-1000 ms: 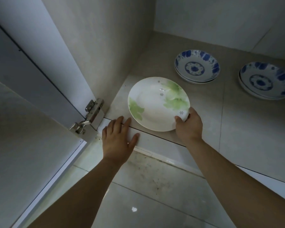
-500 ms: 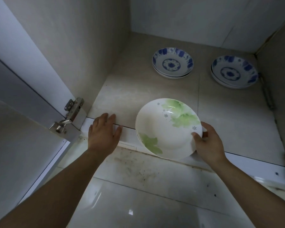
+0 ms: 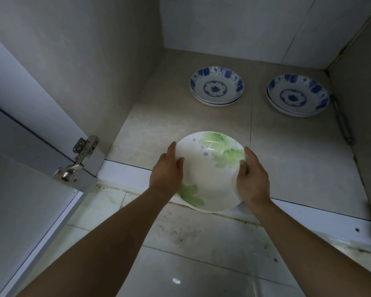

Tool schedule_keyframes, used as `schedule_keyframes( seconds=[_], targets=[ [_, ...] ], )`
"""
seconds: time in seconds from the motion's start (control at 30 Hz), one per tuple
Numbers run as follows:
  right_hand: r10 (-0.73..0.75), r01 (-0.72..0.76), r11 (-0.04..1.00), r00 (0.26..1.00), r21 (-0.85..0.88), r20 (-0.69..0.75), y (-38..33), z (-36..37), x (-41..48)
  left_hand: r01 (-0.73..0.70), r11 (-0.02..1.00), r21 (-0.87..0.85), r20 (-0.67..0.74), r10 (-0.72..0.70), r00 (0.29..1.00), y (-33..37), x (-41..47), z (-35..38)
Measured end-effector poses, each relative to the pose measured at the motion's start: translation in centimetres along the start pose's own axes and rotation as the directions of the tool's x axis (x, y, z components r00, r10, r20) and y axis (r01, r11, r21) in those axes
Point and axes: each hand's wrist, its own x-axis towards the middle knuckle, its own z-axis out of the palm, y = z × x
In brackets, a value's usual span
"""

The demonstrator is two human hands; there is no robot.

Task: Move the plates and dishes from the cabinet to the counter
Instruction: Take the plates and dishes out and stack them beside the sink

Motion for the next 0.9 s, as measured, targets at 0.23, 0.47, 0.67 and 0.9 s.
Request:
schedule_keyframes(
  seconds=[0.23,0.47,0.67,0.9],
  targets=[
    [-0.041,0.041,0.999,0.999,-0.003,0.022,0.5,-0.4,-1.6,0.031,0.999,-0.027,-0.027,-0.031,0.999,-0.6,-3.0,-0.1],
    [-0.046,0.046,0.999,0.999,-0.015,0.023,-4.6,-2.8,-6.9,0.015,0.999,-0.048,-0.013,-0.015,1.0,0.2,-8.0,-6.9],
    [0.08,-0.079,0.997,0.993,-0.011,0.086,-14.0,-12.1,-15.3,0.06,0.997,-0.053,0.084,-0.055,0.995,6.8,-16.2,-18.9],
    [0.231,-0.234,0.972,0.96,-0.001,0.158,-28.6,-29.8,-25.7,0.123,0.968,-0.22,0.125,-0.097,0.987,20.3,-28.5,-36.4]
  ],
)
